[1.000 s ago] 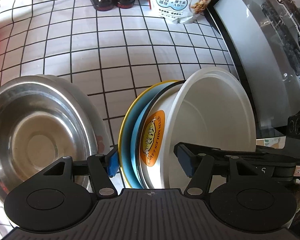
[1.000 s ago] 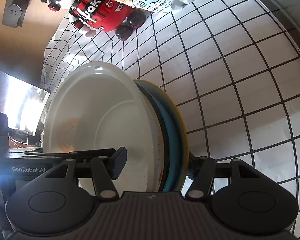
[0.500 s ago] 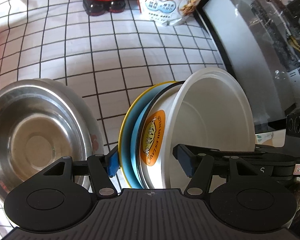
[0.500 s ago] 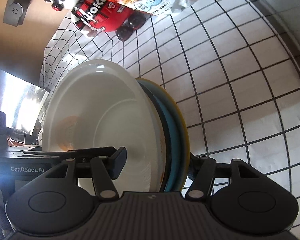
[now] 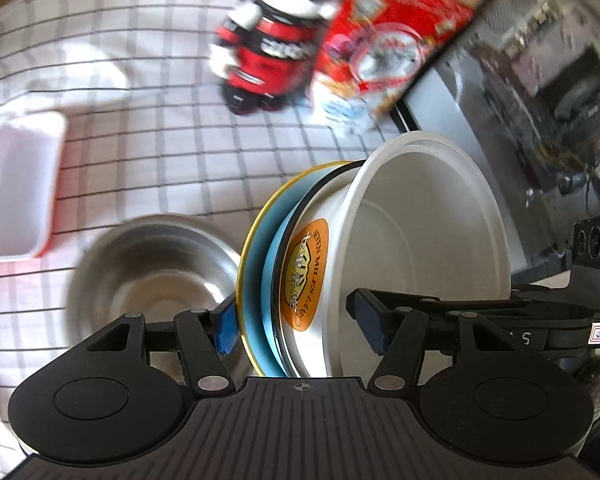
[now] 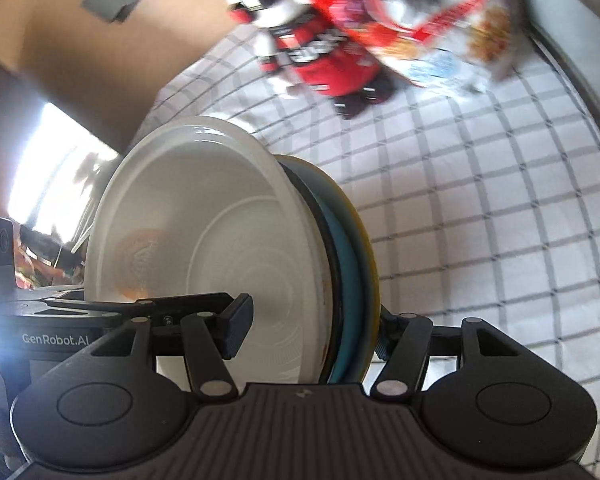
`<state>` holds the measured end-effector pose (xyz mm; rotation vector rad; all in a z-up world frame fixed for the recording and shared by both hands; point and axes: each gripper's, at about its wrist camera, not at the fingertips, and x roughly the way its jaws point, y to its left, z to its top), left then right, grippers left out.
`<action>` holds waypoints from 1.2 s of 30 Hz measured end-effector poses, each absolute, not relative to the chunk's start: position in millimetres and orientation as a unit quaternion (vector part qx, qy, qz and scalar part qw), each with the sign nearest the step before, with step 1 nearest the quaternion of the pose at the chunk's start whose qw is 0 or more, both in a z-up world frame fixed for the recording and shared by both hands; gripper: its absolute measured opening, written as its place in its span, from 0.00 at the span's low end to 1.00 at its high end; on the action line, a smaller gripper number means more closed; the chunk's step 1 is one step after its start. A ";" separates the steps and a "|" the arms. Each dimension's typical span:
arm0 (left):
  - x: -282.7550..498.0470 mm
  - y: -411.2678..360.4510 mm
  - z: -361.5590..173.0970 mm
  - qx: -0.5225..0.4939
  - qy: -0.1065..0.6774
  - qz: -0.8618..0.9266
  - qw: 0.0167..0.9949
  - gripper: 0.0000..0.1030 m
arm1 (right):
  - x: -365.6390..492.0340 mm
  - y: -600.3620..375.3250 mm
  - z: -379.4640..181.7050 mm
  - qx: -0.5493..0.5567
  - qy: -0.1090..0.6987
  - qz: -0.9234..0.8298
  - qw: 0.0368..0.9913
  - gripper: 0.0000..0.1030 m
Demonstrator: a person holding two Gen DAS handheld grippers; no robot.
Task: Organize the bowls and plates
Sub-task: 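Lower the bowl stack into the steel bowl with both grippers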
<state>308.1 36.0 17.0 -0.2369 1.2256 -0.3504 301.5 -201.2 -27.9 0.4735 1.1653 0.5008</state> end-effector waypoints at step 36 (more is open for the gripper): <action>291.8 159.5 -53.0 -0.193 0.611 -0.121 0.758 0.47 | 351.8 -77.1 -89.3 0.183 0.662 0.231 0.689 0.59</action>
